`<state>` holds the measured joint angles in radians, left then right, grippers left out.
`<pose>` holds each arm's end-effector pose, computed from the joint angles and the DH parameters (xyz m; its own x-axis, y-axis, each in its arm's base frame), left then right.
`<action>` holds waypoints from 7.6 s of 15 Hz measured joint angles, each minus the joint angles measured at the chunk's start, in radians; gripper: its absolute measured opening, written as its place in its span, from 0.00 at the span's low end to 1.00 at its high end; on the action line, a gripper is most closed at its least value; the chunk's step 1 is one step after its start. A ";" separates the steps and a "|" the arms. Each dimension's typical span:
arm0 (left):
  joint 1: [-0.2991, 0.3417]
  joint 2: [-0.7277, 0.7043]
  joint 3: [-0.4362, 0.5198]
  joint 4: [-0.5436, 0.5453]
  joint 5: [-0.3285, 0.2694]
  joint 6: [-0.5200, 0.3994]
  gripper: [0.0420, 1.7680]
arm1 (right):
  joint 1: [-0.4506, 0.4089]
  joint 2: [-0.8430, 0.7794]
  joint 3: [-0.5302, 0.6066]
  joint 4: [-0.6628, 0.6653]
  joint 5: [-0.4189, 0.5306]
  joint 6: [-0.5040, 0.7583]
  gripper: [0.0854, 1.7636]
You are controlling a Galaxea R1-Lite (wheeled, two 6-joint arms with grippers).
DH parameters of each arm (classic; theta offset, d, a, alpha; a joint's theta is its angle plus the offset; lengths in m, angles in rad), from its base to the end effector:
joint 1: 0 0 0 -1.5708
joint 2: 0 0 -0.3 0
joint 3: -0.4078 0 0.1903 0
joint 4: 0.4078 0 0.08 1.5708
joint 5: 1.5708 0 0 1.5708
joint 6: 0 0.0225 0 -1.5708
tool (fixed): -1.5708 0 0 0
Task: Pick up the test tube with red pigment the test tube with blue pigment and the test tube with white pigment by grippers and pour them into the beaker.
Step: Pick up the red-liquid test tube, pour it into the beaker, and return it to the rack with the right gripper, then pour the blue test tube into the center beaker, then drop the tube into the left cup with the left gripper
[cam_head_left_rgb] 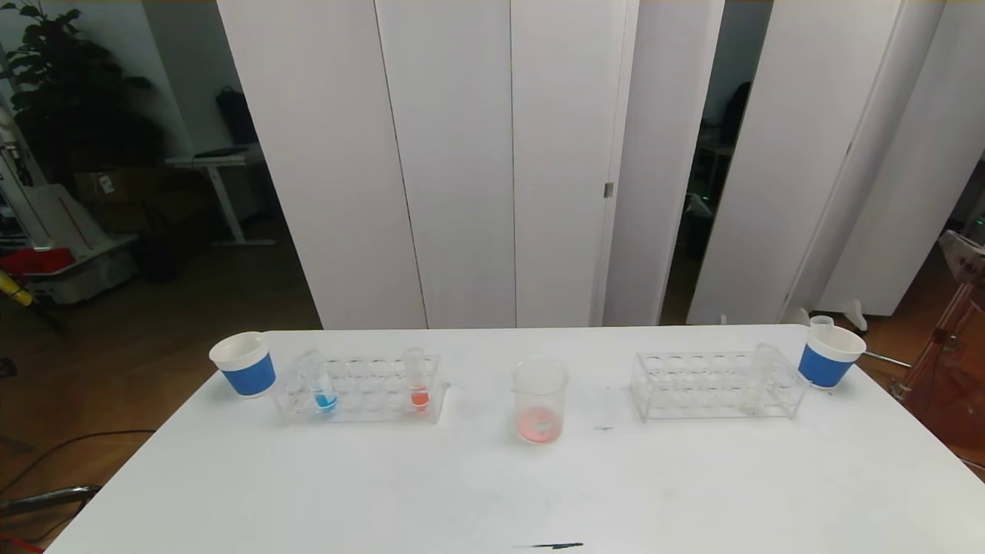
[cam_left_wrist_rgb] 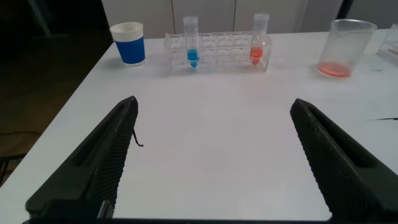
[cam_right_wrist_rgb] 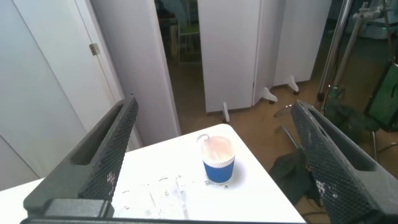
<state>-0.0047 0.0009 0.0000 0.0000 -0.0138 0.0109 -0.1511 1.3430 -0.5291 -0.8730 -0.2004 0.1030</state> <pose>-0.0227 -0.0002 0.0755 0.9998 -0.0185 -0.0009 0.0185 0.9998 0.0109 0.2059 -0.0359 0.2231 0.9372 -0.3440 0.0579 0.3361 0.9348 0.1143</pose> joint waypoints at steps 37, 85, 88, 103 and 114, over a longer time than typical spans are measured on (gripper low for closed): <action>0.000 0.000 0.000 0.000 0.000 0.000 0.99 | 0.149 -1.344 0.495 0.949 0.203 -0.103 0.99; -0.018 1.360 -0.567 -0.615 0.068 -0.064 0.99 | 0.150 -1.344 0.496 0.949 0.203 -0.103 0.99; -0.026 1.468 -0.487 -0.766 0.062 -0.083 0.99 | 0.150 -1.344 0.496 0.949 0.203 -0.102 0.99; -0.046 1.917 -0.393 -1.221 0.071 -0.152 0.99 | 0.149 -1.344 0.495 0.949 0.203 -0.103 0.99; -0.027 2.149 -0.545 -1.354 0.156 -0.141 0.99 | 0.149 -1.344 0.495 0.949 0.203 -0.103 0.99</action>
<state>-0.0317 2.1500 -0.5453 -1.3543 0.1419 -0.1306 -0.0017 -0.0013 -0.0340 0.0764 0.0028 0.0004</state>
